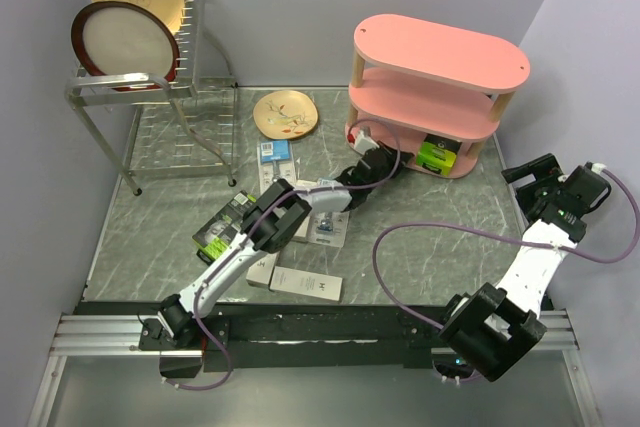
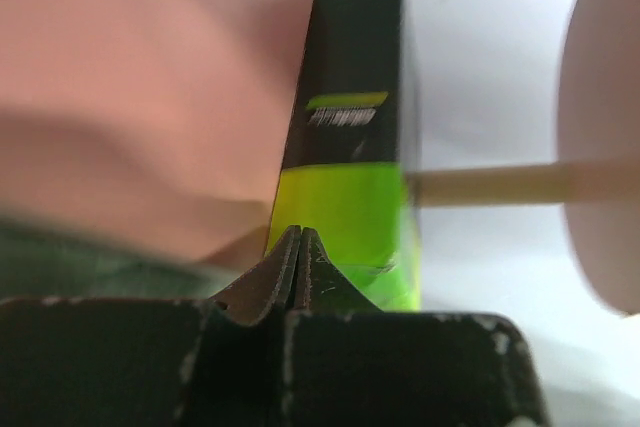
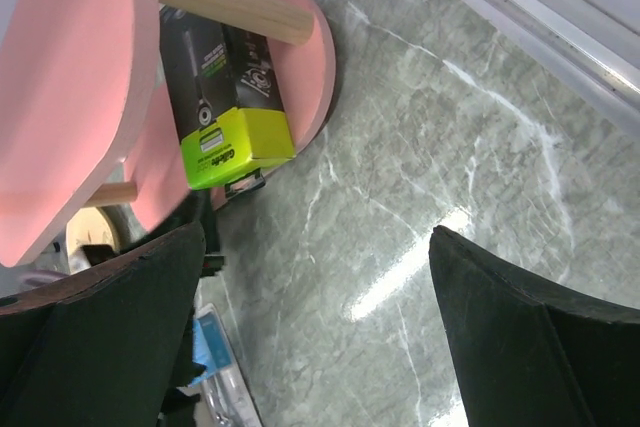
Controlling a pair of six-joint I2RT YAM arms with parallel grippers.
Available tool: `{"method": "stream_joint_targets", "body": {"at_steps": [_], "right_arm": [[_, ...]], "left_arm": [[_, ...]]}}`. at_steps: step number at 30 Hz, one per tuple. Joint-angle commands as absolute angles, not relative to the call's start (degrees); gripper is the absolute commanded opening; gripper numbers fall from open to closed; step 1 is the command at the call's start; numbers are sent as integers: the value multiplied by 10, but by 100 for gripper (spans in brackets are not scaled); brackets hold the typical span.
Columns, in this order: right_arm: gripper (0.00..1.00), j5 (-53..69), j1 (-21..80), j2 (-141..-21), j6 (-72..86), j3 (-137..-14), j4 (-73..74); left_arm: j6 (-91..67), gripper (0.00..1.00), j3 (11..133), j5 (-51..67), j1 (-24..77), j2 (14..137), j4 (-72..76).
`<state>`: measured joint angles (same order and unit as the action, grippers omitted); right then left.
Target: Place and organize the shaving razors onto the shelf
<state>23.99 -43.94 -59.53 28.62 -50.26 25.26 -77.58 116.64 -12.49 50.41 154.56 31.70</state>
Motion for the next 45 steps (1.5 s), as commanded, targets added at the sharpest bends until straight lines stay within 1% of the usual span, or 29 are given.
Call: {"method": "stream_joint_targets", "body": {"at_steps": [1, 5, 9, 12, 13, 14, 15, 16, 18, 19, 20, 21, 22, 23, 24, 25, 26, 27, 28, 30, 31, 34, 37, 38, 39, 40, 42, 44, 45], "right_arm": [[100, 229, -446, -598, 277, -528, 235], [100, 230, -450, -596, 274, -521, 236], [100, 233, -453, -597, 283, -507, 228], [100, 235, -452, -599, 286, -504, 222], [100, 236, -452, -599, 287, -505, 219], [100, 238, -453, -600, 287, -505, 217], [100, 244, -453, -601, 290, -504, 214], [100, 249, -453, -604, 292, -501, 210], [100, 264, -452, -605, 299, -497, 196], [100, 285, -453, -606, 299, -495, 191], [100, 299, -452, -606, 297, -493, 174], [100, 309, -452, -606, 292, -489, 167], [100, 329, -451, -603, 290, -486, 161], [100, 336, -447, -599, 286, -484, 150], [100, 337, -445, -597, 274, -482, 149], [100, 333, -428, -587, 266, -480, 148], [100, 335, -417, -584, 256, -477, 143], [100, 335, -404, -581, 233, -475, 145], [100, 329, -365, -574, 222, -475, 150], [100, 309, -324, -557, 191, -475, 164], [100, 310, -294, -549, 186, -473, 164], [100, 314, -252, -534, 187, -471, 164], [100, 338, -241, -536, 203, -477, 168], [100, 347, -234, -534, 204, -477, 168], [100, 347, -227, -527, 202, -478, 170], [100, 345, -220, -523, 198, -478, 177], [100, 340, -188, -505, 182, -475, 184], [100, 335, -157, -491, 169, -470, 196], [100, 331, -128, -480, 167, -468, 200]], "left_arm": [[-759, 1, 1211, -164, 535, 1557, 328], [-740, 1, 1223, -152, 545, 1559, 344], [-741, 1, 1198, -142, 541, 1547, 347], [-754, 1, 1137, -98, 525, 1513, 366], [-749, 1, 1096, -78, 513, 1500, 380], [-729, 1, 1072, -29, 508, 1468, 410], [-719, 1, 1048, -6, 503, 1449, 425], [-710, 1, 995, 14, 492, 1427, 436], [-666, 3, 938, 80, 484, 1349, 465], [-641, 6, 879, 109, 481, 1320, 475], [-577, 12, 851, 136, 478, 1260, 482], [-543, 17, 822, 178, 477, 1225, 465], [-469, 25, 770, 204, 476, 1191, 448], [-428, 39, 746, 232, 475, 1123, 430], [-390, 48, 715, 269, 475, 1088, 331], [-309, 60, 710, 279, 473, 1057, 259], [-261, 77, 712, 288, 474, 1003, 191], [-216, 84, 717, 294, 473, 979, 45], [-136, 99, 715, 279, 469, 955, -12], [-73, 99, 685, 251, 458, 880, -130], [-29, 99, 672, 205, 454, 836, -161], [60, 99, 662, 152, 414, 791, -293], [140, 99, 683, 111, 354, 784, -425], [155, 99, 680, 103, 334, 778, -445], [164, 99, 673, 93, 285, 768, -452], [173, 99, 665, 87, 259, 742, -460], [222, 99, 637, 63, 203, 720, -472], [251, 99, 605, 36, 175, 692, -486], [282, 99, 594, 34, 145, 683, -490]]}}
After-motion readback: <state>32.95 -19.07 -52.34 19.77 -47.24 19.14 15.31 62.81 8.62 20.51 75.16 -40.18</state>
